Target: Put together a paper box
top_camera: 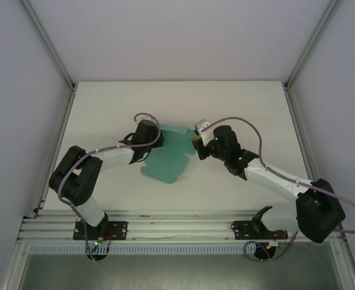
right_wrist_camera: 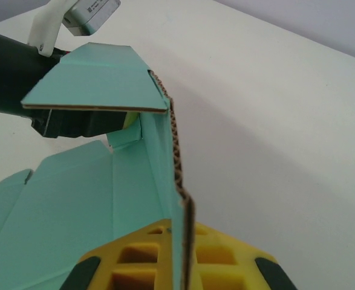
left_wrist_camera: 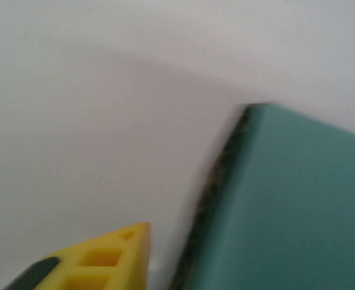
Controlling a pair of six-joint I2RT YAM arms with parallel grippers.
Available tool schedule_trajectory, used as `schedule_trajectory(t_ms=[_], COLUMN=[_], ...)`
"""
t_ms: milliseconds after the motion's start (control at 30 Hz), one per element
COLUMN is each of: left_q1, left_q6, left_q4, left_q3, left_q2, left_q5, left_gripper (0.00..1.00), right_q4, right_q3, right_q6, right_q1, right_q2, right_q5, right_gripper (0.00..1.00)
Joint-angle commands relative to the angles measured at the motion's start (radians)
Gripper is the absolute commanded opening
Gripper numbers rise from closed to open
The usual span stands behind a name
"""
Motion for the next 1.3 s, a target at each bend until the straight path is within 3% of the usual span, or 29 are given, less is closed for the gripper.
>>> schedule_trajectory(t_ms=[0, 267, 600, 833, 1100, 1200, 1267], left_q1=[0.064, 0.069, 0.071, 0.072, 0.072, 0.069, 0.068], left_q6=[0.056, 0.112, 0.124, 0.131, 0.158, 0.172, 0.178], left_q4=[0.001, 0.163, 0.179, 0.2, 0.164, 0.148, 0.171], left_q3=[-0.077, -0.148, -0.126, -0.082, -0.04, -0.027, -0.037], left_q2=[-0.029, -0.093, -0.067, 0.032, 0.095, 0.112, 0.114], left_q5=[-0.027, 0.196, 0.219, 0.226, 0.13, 0.141, 0.159], left_gripper=[0.42, 0.62, 0.62, 0.49, 0.22, 0.03, 0.0], right_q4=[0.04, 0.028, 0.051, 0.038, 0.03, 0.046, 0.073], right_q3=[0.007, 0.01, 0.006, 0.012, 0.002, -0.005, -0.009], right_q6=[-0.005, -0.001, 0.018, 0.023, 0.022, 0.042, 0.072], right_q1=[-0.015, -0.028, -0.032, -0.034, -0.044, -0.044, -0.045], right_q2=[0.003, 0.052, 0.072, 0.08, 0.082, 0.084, 0.084], right_q5=[0.021, -0.028, -0.051, -0.059, -0.053, -0.022, 0.03], right_gripper=[0.0, 0.0, 0.0, 0.0, 0.0, 0.09, 0.18])
